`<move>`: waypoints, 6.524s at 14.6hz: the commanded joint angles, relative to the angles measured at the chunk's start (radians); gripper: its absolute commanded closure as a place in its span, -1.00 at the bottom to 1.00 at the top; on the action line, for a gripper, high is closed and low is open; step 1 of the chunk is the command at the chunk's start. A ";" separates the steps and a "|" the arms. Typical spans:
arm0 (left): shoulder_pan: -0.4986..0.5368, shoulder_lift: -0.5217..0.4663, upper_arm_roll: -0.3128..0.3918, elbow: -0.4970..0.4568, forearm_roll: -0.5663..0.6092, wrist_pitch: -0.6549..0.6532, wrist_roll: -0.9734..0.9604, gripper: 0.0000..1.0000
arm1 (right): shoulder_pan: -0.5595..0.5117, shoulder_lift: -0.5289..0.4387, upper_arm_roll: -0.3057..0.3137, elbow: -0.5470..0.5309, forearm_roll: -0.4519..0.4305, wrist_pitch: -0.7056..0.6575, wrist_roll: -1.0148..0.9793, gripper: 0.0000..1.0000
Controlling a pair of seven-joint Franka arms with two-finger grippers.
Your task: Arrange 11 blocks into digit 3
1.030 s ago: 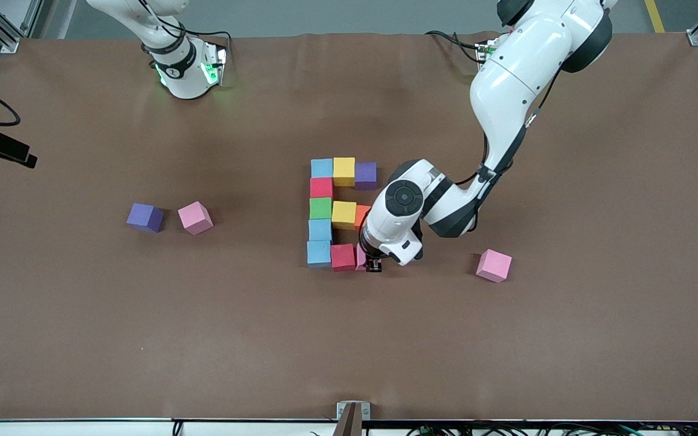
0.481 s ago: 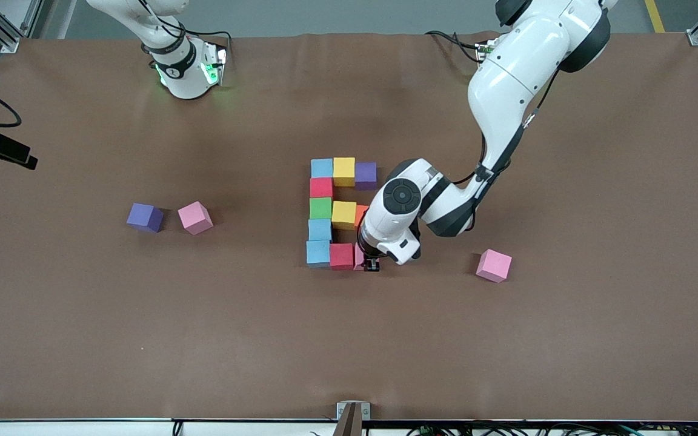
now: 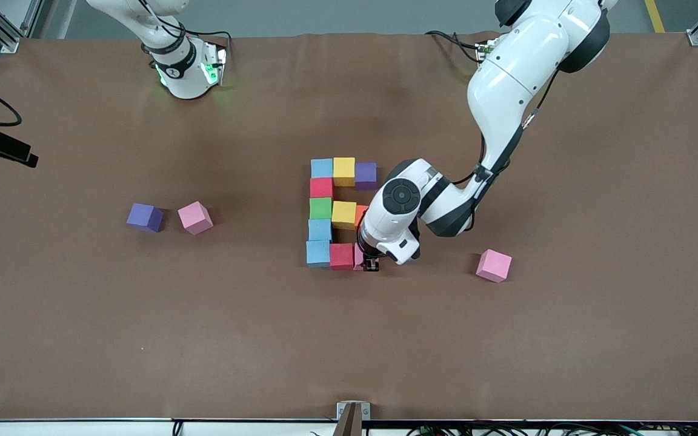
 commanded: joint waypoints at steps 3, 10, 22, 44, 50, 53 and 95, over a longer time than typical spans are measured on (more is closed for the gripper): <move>-0.017 0.038 0.016 0.022 -0.001 0.010 -0.002 -1.00 | -0.002 -0.029 0.005 -0.001 0.020 -0.008 -0.005 -1.00; -0.014 0.006 0.019 0.021 0.002 0.010 0.000 -1.00 | 0.025 -0.064 0.006 -0.006 0.014 -0.025 -0.009 -1.00; 0.060 -0.260 0.002 -0.086 -0.013 -0.229 0.241 -1.00 | 0.082 -0.127 -0.026 -0.004 0.005 -0.075 -0.009 -1.00; 0.719 -0.909 -0.014 -0.487 -0.202 -0.521 2.280 -0.99 | 0.080 -0.155 0.015 -0.015 0.020 -0.063 -0.005 -1.00; 0.825 -0.963 -0.003 -0.397 -0.234 -0.553 2.420 -1.00 | 0.062 -0.153 0.011 -0.015 0.020 -0.066 -0.105 -1.00; 0.818 -0.951 0.025 -0.314 -0.228 -0.584 2.477 -1.00 | 0.065 -0.153 0.012 -0.012 0.031 -0.066 -0.101 -1.00; 0.405 -0.902 0.402 -0.126 -0.250 -0.762 2.424 -1.00 | 0.057 -0.153 0.015 -0.009 0.061 -0.086 -0.074 -1.00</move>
